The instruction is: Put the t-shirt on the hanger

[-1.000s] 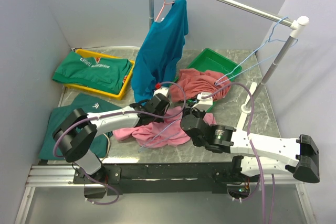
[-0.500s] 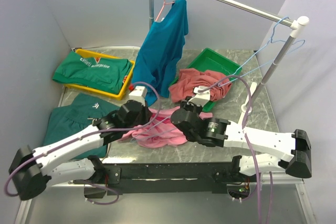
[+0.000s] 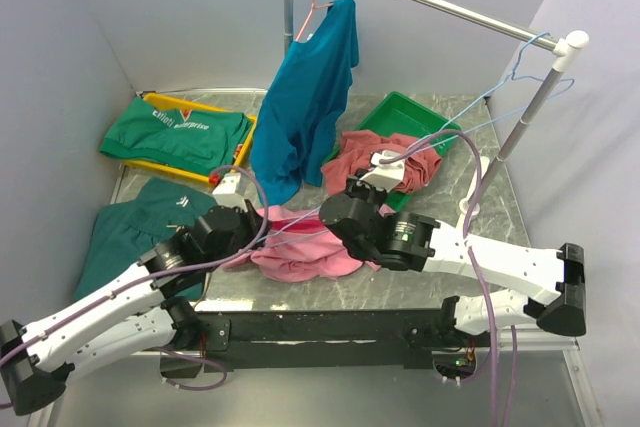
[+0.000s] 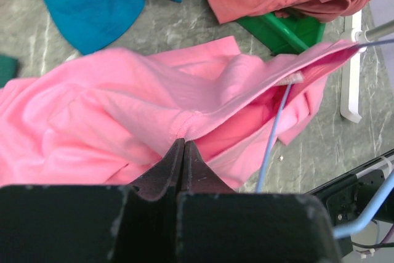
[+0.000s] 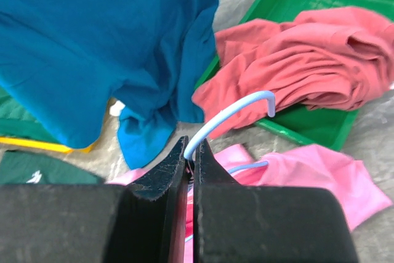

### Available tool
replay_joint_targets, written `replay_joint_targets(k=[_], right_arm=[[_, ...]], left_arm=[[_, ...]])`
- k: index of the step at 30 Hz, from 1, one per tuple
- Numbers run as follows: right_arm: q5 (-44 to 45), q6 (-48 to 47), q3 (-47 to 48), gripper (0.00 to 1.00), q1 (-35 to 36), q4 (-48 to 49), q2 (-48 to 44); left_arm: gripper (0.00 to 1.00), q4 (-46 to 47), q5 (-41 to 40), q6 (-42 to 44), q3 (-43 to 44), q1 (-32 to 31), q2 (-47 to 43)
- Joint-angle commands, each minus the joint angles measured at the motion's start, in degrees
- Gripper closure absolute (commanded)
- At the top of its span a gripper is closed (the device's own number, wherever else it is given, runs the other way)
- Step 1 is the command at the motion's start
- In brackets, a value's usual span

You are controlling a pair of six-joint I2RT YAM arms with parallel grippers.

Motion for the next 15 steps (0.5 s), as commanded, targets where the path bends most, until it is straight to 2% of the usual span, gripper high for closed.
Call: replay_joint_targets(k=[1, 9, 15], right_arm=[[7.2, 1.0, 4.9, 1.0, -0.4, -3.7, 1.3], [12.3, 4.5, 12.6, 1.0, -0.7, -13.8, 5.0], [15.9, 0.1, 18.1, 1.0, -1.0, -13.7, 7.9]], left_arm=[[0.99, -3.0, -2.6, -3.6, -0.6, 0.0, -4.6], [0.99, -6.8, -4.0, -4.6, 1.8, 0.0, -9.7], [0.99, -10.0, -3.3, -4.0, 5.6, -0.1, -10.9]])
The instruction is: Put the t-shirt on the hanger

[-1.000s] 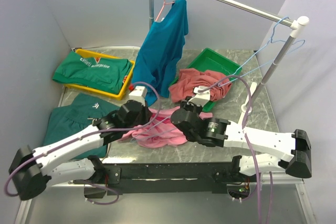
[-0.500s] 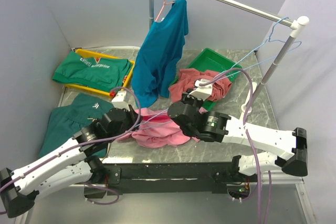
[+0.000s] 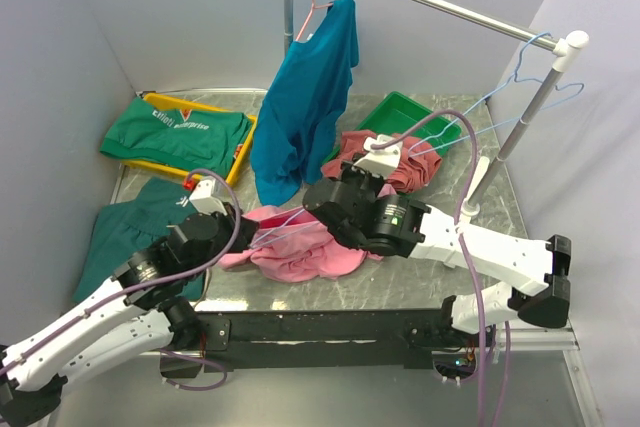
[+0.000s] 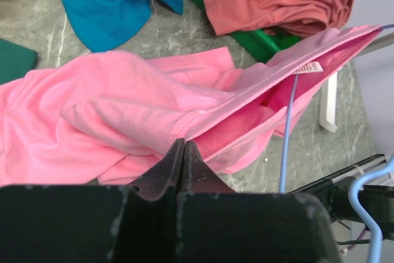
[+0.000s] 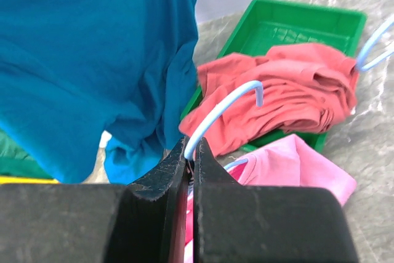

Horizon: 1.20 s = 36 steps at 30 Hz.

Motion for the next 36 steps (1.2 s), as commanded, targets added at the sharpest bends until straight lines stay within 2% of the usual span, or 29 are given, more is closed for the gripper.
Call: replay_joint_targets(k=[1, 5, 12, 18, 23, 25, 32, 36], right_arm=[[8.8, -2.9, 6.2, 1.0, -0.8, -1.8, 2.3], [10.8, -10.9, 8.0, 1.0, -1.3, 5.0, 3.9], [11.0, -34.4, 2.3, 1.0, -3.8, 32.4, 3.1], [11.0, -41.0, 0.7, 1.0, -5.5, 39.8, 2.8], [11.4, -44.0, 1.7, 1.0, -4.5, 40.9, 4.5], [11.4, -46.3, 1.9, 1.0, -3.8, 44.8, 5.2], [10.8, -70.0, 3.7, 1.0, -2.4, 69.5, 9.5], [10.1, -75.5, 8.1, 1.0, -2.1, 72.7, 14.1]], left_arm=[[0.99, -2.5, -1.0, 0.3, 5.5, -0.1, -1.6], [0.99, -6.0, -0.7, 0.9, 9.5, -0.1, -1.8], [0.99, -10.2, -0.2, 1.8, 13.8, -0.1, -2.8], [0.99, -11.5, -0.7, 2.2, 15.3, 0.0, -3.8], [0.99, -10.0, 0.1, 3.2, 17.7, -0.1, -2.8], [0.99, -8.5, 1.1, 4.4, 20.1, -0.1, -0.9], [0.99, -2.7, 6.5, 8.8, 30.8, 0.0, 7.8], [0.99, -0.2, 9.9, 9.7, 35.9, -0.1, 13.3]])
